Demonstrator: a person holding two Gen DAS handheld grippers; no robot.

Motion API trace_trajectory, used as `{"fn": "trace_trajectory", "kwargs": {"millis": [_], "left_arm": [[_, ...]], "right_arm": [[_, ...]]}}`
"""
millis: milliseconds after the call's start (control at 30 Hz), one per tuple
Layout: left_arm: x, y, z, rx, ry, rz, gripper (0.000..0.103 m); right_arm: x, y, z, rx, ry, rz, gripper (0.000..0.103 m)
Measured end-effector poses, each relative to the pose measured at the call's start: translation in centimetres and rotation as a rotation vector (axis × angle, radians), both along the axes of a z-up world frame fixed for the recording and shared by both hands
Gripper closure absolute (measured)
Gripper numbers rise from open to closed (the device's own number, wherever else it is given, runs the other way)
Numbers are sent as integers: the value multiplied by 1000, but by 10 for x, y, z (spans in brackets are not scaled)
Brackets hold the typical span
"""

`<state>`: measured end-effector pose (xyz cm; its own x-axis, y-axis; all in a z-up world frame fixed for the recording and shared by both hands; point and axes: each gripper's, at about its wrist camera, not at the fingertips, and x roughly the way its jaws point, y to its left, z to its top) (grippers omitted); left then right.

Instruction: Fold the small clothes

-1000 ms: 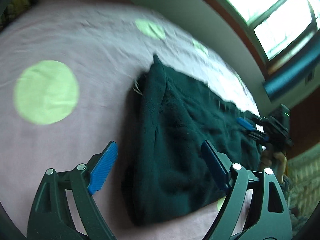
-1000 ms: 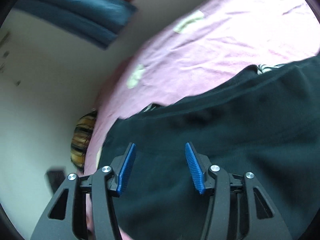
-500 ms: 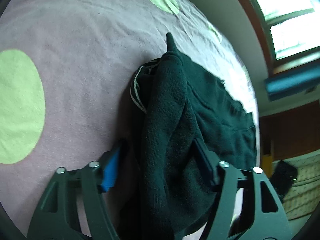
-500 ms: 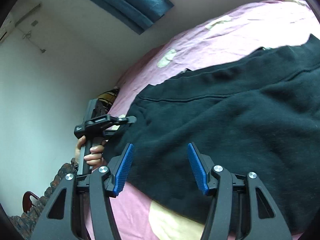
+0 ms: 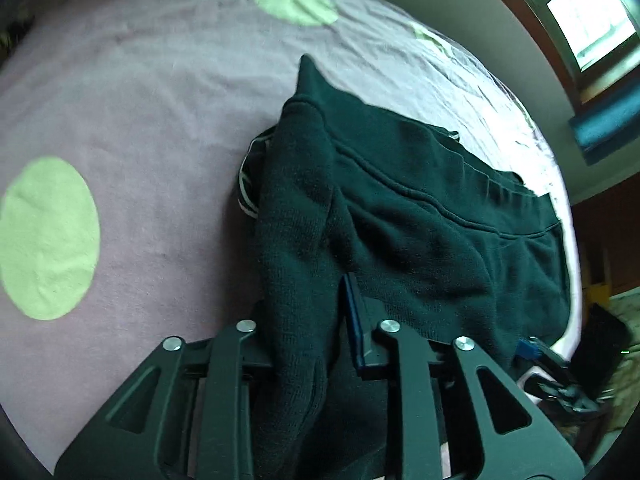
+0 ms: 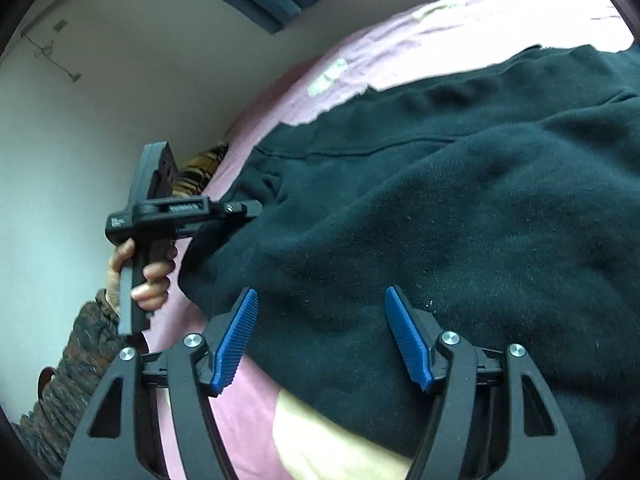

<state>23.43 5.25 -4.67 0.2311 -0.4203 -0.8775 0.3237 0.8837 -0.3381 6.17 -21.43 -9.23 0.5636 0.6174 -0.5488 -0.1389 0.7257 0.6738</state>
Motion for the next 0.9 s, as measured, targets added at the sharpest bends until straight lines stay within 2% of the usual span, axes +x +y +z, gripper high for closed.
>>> {"fn": "trace_trajectory", "kwargs": {"millis": [133,167,200,233,300,333,400,500,633,700,767,867,900], "left_arm": [[-8,-5,23,25,-44,15,85],[-9,-6,29,19,-53,19,85],[-11,-7,37,7,-61,24,86],[-12,-9,46,-13,-65,27,86],[-18,-17,62,-25,-88,33,87],[-23,-25,73,-8,-112,34,87],[-33,-41,92,-1,-149,30,87],[-54,-74,122,-8,-187,16,91],[-86,-136,147,81,-269,-38,92],[-103,-177,150,113,-276,-66,92],[-115,-204,145,126,-273,-83,92],[-139,-259,131,231,-325,-111,92],[-149,-282,123,288,-351,-124,92]], "right_arm": [[-25,1,24,-34,-66,-13,35],[-25,4,19,-48,-30,1,34],[-16,12,-3,-39,76,62,33],[-12,13,-17,-24,99,79,33],[-16,8,-24,14,7,66,33],[-17,8,-21,18,-4,68,33],[-18,4,-14,46,-1,67,33],[-20,-8,-19,143,35,57,33],[-32,-25,-15,210,37,33,33],[-42,-42,-12,237,32,9,33],[-54,-60,-9,245,24,-15,33],[-77,-101,-7,244,10,-77,33],[-81,-112,-8,246,11,-95,33]]}}
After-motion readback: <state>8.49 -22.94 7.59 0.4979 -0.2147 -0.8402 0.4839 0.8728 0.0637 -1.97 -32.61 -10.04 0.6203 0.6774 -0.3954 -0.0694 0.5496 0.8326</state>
